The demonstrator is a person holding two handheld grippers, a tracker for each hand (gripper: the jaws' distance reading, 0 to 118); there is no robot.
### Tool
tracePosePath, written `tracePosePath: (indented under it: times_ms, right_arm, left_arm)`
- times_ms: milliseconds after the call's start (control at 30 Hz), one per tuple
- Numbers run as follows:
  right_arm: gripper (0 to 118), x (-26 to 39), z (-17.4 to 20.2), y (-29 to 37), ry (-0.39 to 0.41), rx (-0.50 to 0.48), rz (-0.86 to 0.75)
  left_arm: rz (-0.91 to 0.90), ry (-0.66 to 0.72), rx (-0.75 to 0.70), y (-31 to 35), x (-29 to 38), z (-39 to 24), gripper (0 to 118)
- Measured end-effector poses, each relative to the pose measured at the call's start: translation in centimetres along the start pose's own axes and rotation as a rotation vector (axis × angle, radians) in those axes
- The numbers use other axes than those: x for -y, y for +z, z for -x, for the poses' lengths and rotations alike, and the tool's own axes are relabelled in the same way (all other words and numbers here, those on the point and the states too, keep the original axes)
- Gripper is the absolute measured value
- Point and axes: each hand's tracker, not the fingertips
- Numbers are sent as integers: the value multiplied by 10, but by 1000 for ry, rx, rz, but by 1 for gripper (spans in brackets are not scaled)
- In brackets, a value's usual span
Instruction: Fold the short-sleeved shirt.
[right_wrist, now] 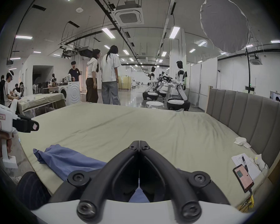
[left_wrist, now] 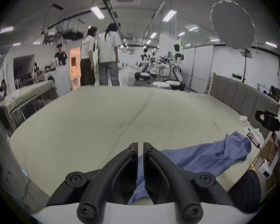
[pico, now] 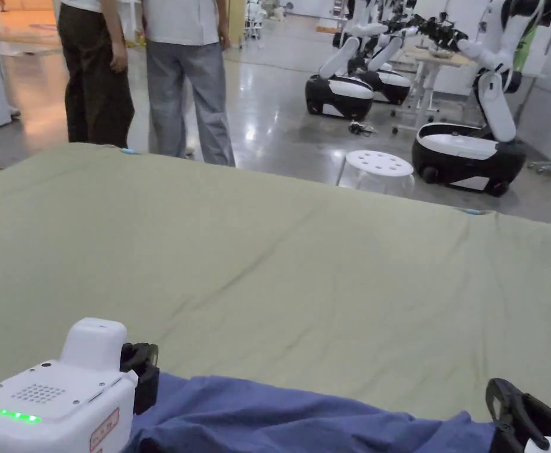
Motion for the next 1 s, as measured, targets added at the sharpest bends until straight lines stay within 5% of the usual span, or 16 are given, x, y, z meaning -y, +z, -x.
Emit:
tracePosePath:
  times_ms: [67, 133, 167, 267, 433, 533, 633, 667, 700, 733, 767, 833, 900, 1000]
  right_arm:
    - [3, 4, -1, -2, -8, 0, 17]
    - [3, 7, 3, -7, -17, -3, 36]
    - [3, 10, 3, -8, -19, -4, 46]
    - [3, 13, 12, -15, -29, -8, 72]
    - [3, 16, 24, -18, -43, -10, 95]
    - [3, 14, 27, -21, -43, -10, 105]
    - [3, 12, 31, -22, -38, -12, 104]
    - [3, 11, 32, -23, -37, -15, 106]
    - [3, 9, 35, -23, -37, -16, 107]
    - [3, 9, 36, -24, -36, -17, 107]
    - [3, 8, 37, -25, -35, -17, 106]
    - [3, 7, 38, -24, -39, -20, 103]
    - [3, 5, 38, -24, -41, -23, 101]
    - [3, 4, 37, -23, -40, -29, 95]
  left_arm:
    - [82, 97, 96, -8, 2, 39, 19]
    - [206, 231, 164, -23, 8, 77, 99]
    - [237, 235, 202, -29, 13, 89, 117]
    - [345, 379, 369, -42, 25, 132, 118]
    - [523, 812, 677, -96, 75, 153, 118]
    - [432, 1033, 879, -124, 96, 146, 118]
    - [415, 1057, 957, -162, 103, 146, 114]
    - [418, 1027, 958, -171, 102, 141, 99]
    - [415, 989, 936, -178, 100, 139, 73]
    - [416, 978, 899, -177, 103, 129, 31]
    - [452, 986, 830, -177, 111, 116, 6]
    - [531, 933, 669, -179, 122, 110, 6]
    - [484, 917, 726, -163, 99, 108, 6]
    - [428, 794, 515, -138, 72, 125, 6]
